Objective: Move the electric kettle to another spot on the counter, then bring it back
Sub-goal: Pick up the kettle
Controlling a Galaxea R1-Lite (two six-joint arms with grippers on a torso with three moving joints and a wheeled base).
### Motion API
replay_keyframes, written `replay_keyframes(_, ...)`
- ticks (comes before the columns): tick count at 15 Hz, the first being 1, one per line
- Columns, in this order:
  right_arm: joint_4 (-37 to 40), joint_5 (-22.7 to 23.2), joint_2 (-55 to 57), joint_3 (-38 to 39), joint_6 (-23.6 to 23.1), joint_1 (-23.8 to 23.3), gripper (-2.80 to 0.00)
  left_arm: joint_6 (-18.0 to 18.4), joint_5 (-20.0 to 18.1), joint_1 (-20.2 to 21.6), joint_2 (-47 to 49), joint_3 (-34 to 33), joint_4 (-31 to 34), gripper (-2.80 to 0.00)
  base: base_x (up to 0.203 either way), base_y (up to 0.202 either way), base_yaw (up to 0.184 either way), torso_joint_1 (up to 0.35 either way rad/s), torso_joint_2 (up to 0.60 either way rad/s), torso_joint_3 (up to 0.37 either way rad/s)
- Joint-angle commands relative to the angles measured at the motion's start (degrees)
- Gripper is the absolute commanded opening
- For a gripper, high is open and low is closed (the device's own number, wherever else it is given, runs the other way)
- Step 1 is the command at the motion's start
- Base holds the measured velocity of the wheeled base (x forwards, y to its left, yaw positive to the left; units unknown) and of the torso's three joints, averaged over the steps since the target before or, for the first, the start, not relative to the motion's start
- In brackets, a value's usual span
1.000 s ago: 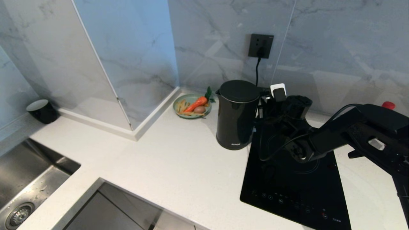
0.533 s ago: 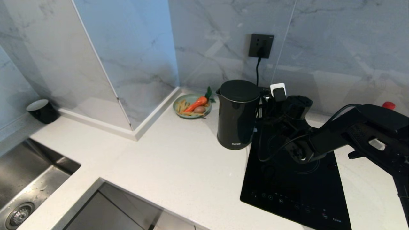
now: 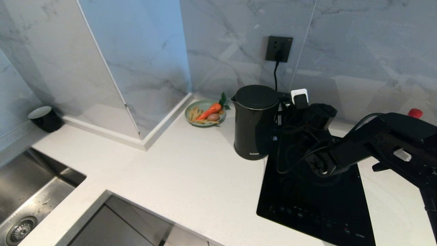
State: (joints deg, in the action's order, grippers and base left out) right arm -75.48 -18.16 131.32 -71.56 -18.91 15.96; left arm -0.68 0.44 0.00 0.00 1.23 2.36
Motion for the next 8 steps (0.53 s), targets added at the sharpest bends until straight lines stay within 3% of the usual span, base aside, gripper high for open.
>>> replay_keyframes(1, -1.1, -0.2, -0.1, -0.1, 0.2, 0.0, -2.80, 0.0, 0.0, 0.0, 0.1, 0.0, 0.0, -2.80, 0.000, 0.000, 0.000, 0.000, 0.00, 0.000)
replay_keyframes(8, -3.7, -1.0, 0.7, -0.4, 2.7, 0.6, -2.80, 0.0, 0.0, 0.0, 0.0, 0.0, 0.0, -2.80, 0.000, 0.000, 0.000, 0.000, 0.00, 0.000)
